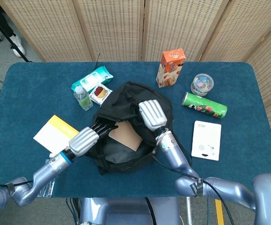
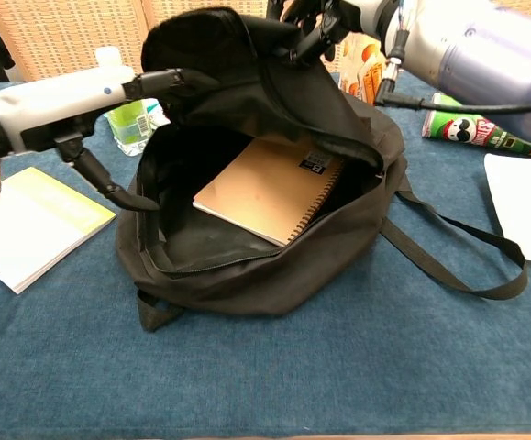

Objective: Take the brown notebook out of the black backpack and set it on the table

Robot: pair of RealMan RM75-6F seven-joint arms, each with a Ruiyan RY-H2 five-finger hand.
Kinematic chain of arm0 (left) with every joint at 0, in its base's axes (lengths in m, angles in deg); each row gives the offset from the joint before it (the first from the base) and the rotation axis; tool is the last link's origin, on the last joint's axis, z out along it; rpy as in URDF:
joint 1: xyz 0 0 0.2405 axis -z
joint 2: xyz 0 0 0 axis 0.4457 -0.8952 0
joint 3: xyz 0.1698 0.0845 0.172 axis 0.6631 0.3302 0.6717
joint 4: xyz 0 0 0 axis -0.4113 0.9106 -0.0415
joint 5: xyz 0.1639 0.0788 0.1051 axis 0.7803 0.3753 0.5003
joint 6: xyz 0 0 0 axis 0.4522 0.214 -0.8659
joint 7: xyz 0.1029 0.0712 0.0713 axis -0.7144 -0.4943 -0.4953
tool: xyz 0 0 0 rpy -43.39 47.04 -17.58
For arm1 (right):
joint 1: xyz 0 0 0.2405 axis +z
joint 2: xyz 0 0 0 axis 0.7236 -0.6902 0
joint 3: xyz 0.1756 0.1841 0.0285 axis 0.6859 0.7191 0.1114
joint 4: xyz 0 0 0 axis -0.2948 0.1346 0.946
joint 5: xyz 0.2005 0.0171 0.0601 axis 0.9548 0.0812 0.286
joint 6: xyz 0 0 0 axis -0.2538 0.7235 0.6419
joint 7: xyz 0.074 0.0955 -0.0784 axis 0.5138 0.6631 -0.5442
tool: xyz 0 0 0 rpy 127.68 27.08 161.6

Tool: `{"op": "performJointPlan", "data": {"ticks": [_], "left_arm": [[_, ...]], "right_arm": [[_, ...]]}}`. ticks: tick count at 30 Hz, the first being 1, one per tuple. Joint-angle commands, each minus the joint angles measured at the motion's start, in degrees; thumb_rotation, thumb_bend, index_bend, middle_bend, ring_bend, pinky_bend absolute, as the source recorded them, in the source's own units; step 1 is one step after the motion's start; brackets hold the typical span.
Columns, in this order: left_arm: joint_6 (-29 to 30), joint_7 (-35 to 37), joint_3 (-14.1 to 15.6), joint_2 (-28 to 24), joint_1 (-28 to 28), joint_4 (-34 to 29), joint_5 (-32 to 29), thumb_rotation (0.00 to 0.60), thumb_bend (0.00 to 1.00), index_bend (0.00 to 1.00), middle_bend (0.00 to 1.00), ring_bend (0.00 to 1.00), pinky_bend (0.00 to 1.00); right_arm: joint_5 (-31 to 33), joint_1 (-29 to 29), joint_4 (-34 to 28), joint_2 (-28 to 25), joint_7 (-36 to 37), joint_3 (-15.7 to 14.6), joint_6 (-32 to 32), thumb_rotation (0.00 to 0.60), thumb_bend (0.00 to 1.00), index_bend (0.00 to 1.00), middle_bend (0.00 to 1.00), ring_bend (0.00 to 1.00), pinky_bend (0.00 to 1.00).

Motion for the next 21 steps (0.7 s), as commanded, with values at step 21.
{"op": "performJointPlan", "data": {"ticks": [21], "left_arm": [[-12.7,-9.5,-4.3,16.8,10.3,15.0,-12.5,0.6,0.16,0.07,0.0,0.0,0.08]], "right_arm": [[3.5,-1.0,-5.1,-4.8,2.9,0.3,-1.5,0.6,0.62,0.64,0.68,0.59,0.63]]}}
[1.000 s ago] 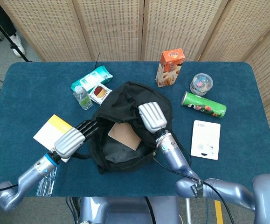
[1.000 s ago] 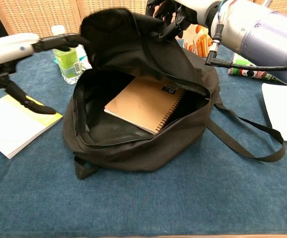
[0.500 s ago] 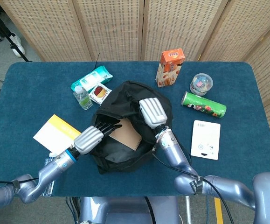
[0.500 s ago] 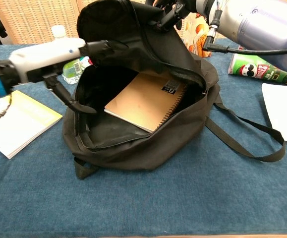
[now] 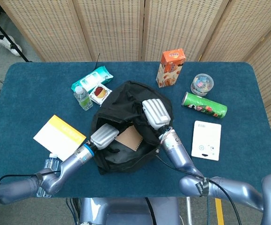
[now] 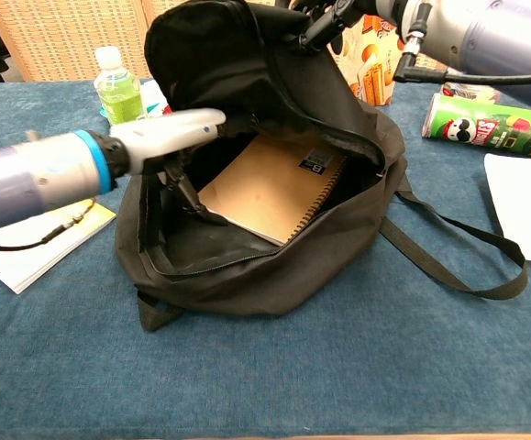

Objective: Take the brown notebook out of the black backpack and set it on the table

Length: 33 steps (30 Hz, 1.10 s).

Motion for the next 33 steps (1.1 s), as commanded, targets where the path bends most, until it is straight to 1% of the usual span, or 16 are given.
{"op": "performJointPlan", "data": {"ticks": [1,7,12,17,26,33], "left_arm": [[-1.6,-1.7,-0.5,3.4,1.8,3.6,-1.7,0.6,0.16,0.07,0.0,0.0,0.08],[-3.3,-2.7,-1.4,8.8,4.1,9.1,-3.7,0.6,0.16,0.08,0.0,0.0,0.08],[-3.8,-2.9,-1.7,11.7,5.5,12.3,-4.5,0.6,0.15,0.08,0.0,0.0,0.08],[-2.8,-3.9,-1.6,13.3,6.1,14.3,-4.5,0.6,0.16,0.08,0.0,0.0,0.08],[-2.9,-5.4,-1.6,16.2,7.0,18.0,-5.6,0.6,0.16,0.08,0.0,0.0,0.08],[-1.2,-6.3,-0.6,15.8,6.8,18.5,-4.6,0.6,0.18,0.08,0.0,0.0,0.08]], "right_arm": [[0.7,-0.4,-0.7,-0.7,0.2,-0.1,0.0,0.6,0.62,0.64,0.68,0.59,0.63],[1.8,-0.7,-1.8,-1.6,1.0,-0.2,-0.2,0.6,0.62,0.64,0.68,0.59,0.63],[2.0,-1.1,-2.6,-2.6,1.4,-0.4,-0.1,0.6,0.62,0.64,0.68,0.59,0.63],[2.2,-1.3,-3.2,-3.6,1.9,-0.5,-0.1,0.6,0.62,0.64,0.68,0.59,0.63],[1.9,-1.6,-4.4,-4.8,2.4,-0.6,0.5,0.6,0.62,0.64,0.68,0.59,0.63],[2.1,-1.5,-4.5,-5.4,2.4,-0.5,1.0,0.6,0.62,0.64,0.68,0.59,0.63]]}}
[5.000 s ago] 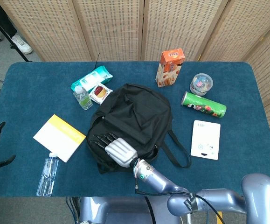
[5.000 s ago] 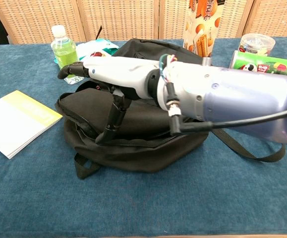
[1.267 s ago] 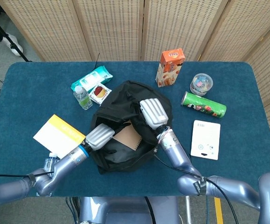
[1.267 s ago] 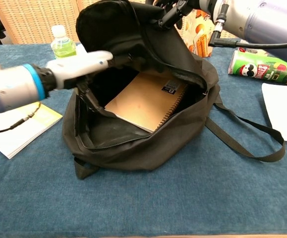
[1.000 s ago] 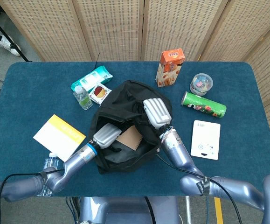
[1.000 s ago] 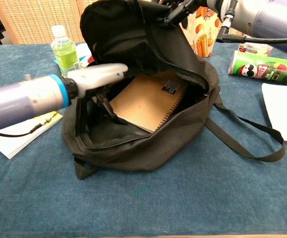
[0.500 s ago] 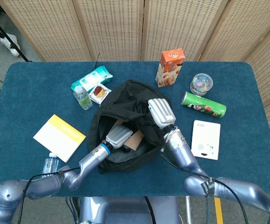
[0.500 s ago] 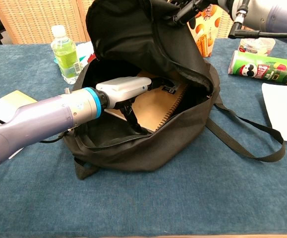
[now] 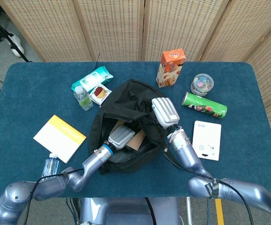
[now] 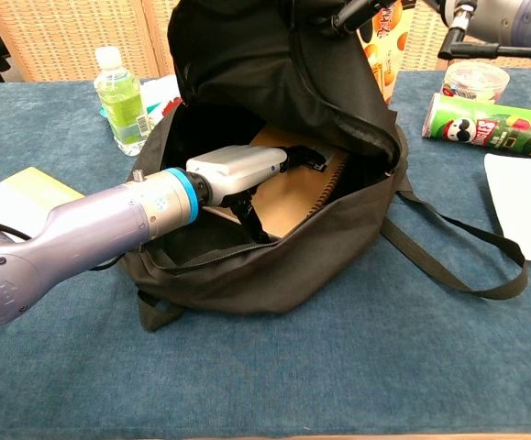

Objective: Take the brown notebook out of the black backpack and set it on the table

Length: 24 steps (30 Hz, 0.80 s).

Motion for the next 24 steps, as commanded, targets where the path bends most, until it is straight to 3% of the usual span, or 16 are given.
{"op": "performJointPlan", "data": {"ticks": [1,16,20,24], "left_arm": [[0.5,-0.9,0.3,-0.1,0.0,0.4,0.3,0.6,0.18,0.08,0.0,0.0,0.08],[-0.5,-4.1,0.5,1.5,0.9,3.7,-1.0,0.6,0.23,0.08,0.0,0.0,0.08],[-0.7,-4.7,0.2,2.2,1.2,4.9,-1.5,0.6,0.29,0.08,0.0,0.0,0.08],[0.1,-5.6,-0.2,3.3,1.5,6.2,-1.7,0.6,0.41,0.08,0.0,0.0,0.08]], "right_arm": [[0.2,0.1,-0.1,-0.1,0.1,0.1,0.0,0.6,0.62,0.64,0.68,0.59,0.63],[1.0,0.2,-1.4,-1.4,-0.8,0.3,1.2,0.6,0.62,0.64,0.68,0.59,0.63],[1.2,0.2,-1.4,-1.5,-1.2,0.1,1.5,0.6,0.62,0.64,0.68,0.59,0.63],[1.1,0.1,-1.7,-1.8,-1.3,-0.1,1.8,0.6,0.62,0.64,0.68,0.59,0.63]]}}
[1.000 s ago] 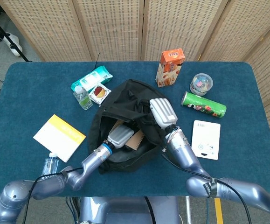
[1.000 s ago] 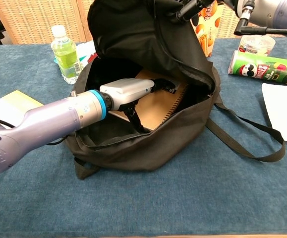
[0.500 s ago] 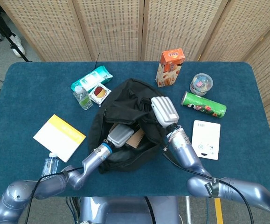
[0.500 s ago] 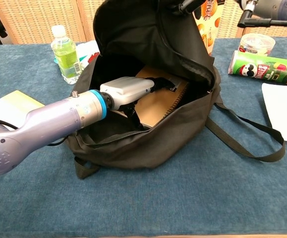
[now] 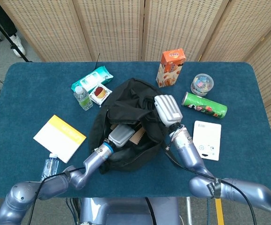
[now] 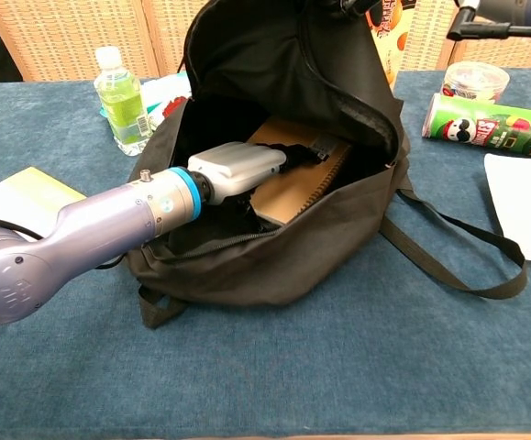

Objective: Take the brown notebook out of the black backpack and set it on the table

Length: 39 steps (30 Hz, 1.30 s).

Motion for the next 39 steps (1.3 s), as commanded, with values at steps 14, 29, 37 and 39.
{"op": "performJointPlan", "data": {"ticks": [14,29,37,39], "left_arm": [[1.3,-2.1,-0.6,2.1,0.4,3.2,-0.8,0.6,0.5,0.1,0.0,0.0,0.08],[2.6,-2.4,-1.5,3.6,2.3,6.8,-0.3,0.6,0.55,0.36,0.15,0.14,0.28],[6.4,-1.5,-1.9,4.8,2.6,9.3,0.8,0.6,0.55,0.69,0.48,0.4,0.44],[7.4,-0.8,-1.5,4.8,2.3,9.6,1.3,0.6,0.55,0.72,0.51,0.43,0.46]], "right_arm": [[0.2,-0.1,-0.3,-0.2,0.2,-0.6,0.3,0.6,0.62,0.64,0.68,0.59,0.63],[0.5,0.0,0.1,-0.2,0.5,-0.8,0.4,0.6,0.62,0.64,0.68,0.59,0.63],[0.6,-0.1,0.7,-0.5,1.2,-0.5,0.3,0.6,0.62,0.64,0.68,0.59,0.63],[0.6,-0.1,0.9,-0.5,1.3,-0.5,0.3,0.6,0.62,0.64,0.68,0.59,0.63]]}}
